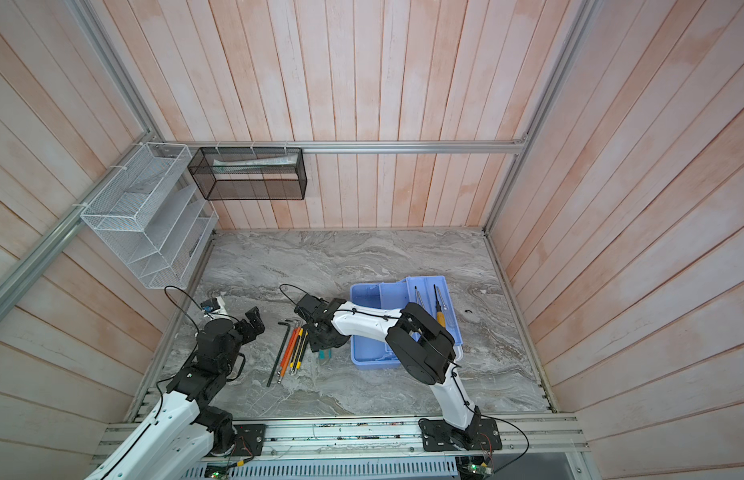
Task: Pack the tool kit
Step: 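Lower the right gripper around the teal box cutter and close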
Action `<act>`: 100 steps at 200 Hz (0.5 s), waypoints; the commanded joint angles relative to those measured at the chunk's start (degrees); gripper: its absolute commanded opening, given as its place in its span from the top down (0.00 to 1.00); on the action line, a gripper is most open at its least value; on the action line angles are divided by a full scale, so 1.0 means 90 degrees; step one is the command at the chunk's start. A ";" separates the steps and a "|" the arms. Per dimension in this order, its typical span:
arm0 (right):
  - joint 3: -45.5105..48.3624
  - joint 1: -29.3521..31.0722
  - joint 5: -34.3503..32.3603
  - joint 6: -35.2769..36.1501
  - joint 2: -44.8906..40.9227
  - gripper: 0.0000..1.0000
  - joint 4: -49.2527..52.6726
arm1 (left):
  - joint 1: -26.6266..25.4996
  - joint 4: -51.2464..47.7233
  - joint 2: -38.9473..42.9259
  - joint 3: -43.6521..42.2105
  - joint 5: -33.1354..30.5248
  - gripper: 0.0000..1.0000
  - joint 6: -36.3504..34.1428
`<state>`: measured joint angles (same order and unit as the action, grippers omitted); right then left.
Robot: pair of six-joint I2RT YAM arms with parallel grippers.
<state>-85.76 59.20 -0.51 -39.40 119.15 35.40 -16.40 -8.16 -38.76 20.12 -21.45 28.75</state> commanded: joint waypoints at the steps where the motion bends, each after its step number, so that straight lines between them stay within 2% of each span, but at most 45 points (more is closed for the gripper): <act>1: -0.0175 -0.0002 -0.0070 0.0017 0.0325 0.45 0.0212 | 0.0031 -0.0008 0.0071 -0.0125 0.0030 0.00 0.0023; 51: -0.0843 0.0189 -0.0640 0.0289 0.0773 0.45 0.1069 | 0.0041 -0.0005 0.0083 -0.0119 0.0030 0.00 0.0018; 100: -0.0753 0.0226 -0.0903 0.0507 0.0833 0.52 0.1292 | 0.0047 -0.0019 0.0092 -0.0126 0.0025 0.00 0.0025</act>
<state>-93.30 61.06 -6.48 -36.32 123.98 42.24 -16.38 -8.16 -38.48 20.01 -21.45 28.75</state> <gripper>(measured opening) 0.493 0.997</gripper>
